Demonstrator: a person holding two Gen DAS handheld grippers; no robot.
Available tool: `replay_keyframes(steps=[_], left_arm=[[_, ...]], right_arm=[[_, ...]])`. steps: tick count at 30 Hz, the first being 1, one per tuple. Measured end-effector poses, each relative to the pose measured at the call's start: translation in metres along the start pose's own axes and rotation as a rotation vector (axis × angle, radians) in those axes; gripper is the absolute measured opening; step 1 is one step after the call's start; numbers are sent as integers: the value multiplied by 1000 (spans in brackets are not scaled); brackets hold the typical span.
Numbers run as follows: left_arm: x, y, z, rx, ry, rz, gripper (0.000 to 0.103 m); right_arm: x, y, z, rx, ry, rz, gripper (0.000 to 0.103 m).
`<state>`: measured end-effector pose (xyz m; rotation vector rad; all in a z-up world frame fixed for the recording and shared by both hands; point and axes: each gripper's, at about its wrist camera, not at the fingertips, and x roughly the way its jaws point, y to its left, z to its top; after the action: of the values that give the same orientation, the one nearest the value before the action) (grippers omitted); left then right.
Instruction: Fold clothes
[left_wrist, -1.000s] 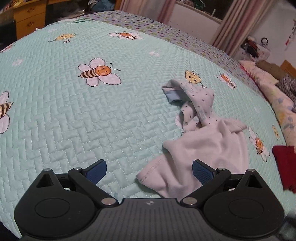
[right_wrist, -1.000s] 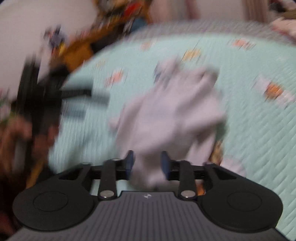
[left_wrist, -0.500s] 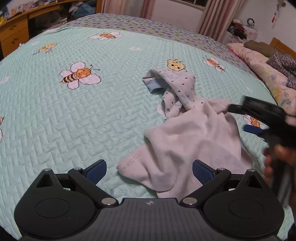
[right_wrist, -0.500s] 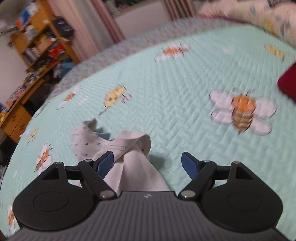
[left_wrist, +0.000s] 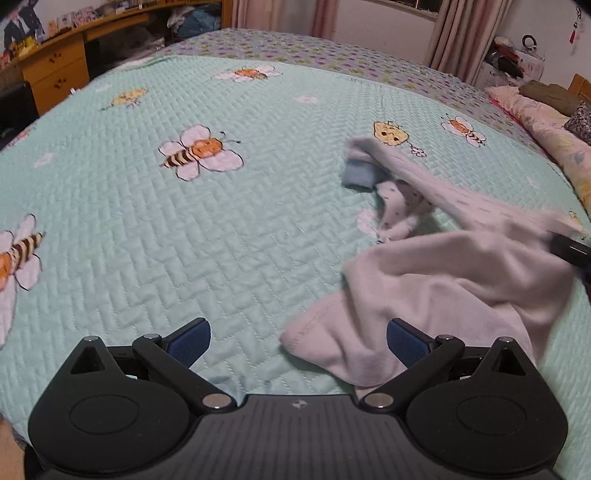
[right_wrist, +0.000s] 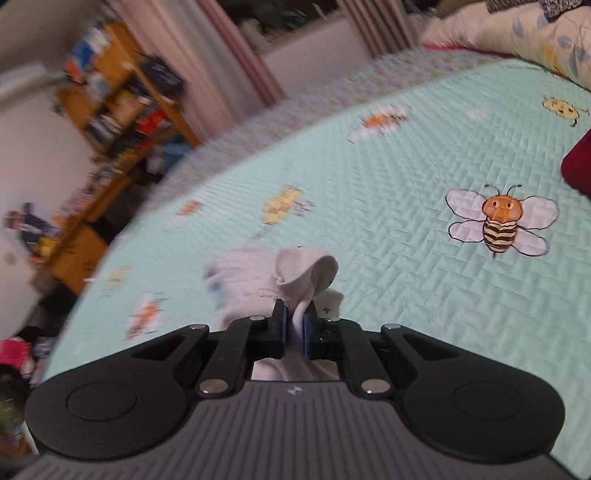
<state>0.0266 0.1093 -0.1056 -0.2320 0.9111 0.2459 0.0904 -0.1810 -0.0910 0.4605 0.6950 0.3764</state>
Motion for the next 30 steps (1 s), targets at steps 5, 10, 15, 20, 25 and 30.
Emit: replay_keyframes(steps=[5, 10, 15, 20, 25, 30], left_arm=[[-4, -7, -2, 28, -10, 6, 102], [-8, -22, -7, 78, -15, 5, 102], [-14, -43, -14, 159, -22, 11, 102], [-24, -61, -14, 208, -44, 14, 102], [-24, -78, -17, 233, -31, -7, 102], [-16, -97, -24, 290, 12, 33, 102]], right_arm=[[-81, -6, -20, -94, 4, 75, 9], [-88, -10, -72, -313, 274, 83, 9], [-76, -20, -116, -300, 403, 12, 10], [-95, -44, -84, -88, 236, 35, 26], [-89, -61, -53, 15, 83, -75, 67], [-40, -71, -52, 91, 68, -146, 80]])
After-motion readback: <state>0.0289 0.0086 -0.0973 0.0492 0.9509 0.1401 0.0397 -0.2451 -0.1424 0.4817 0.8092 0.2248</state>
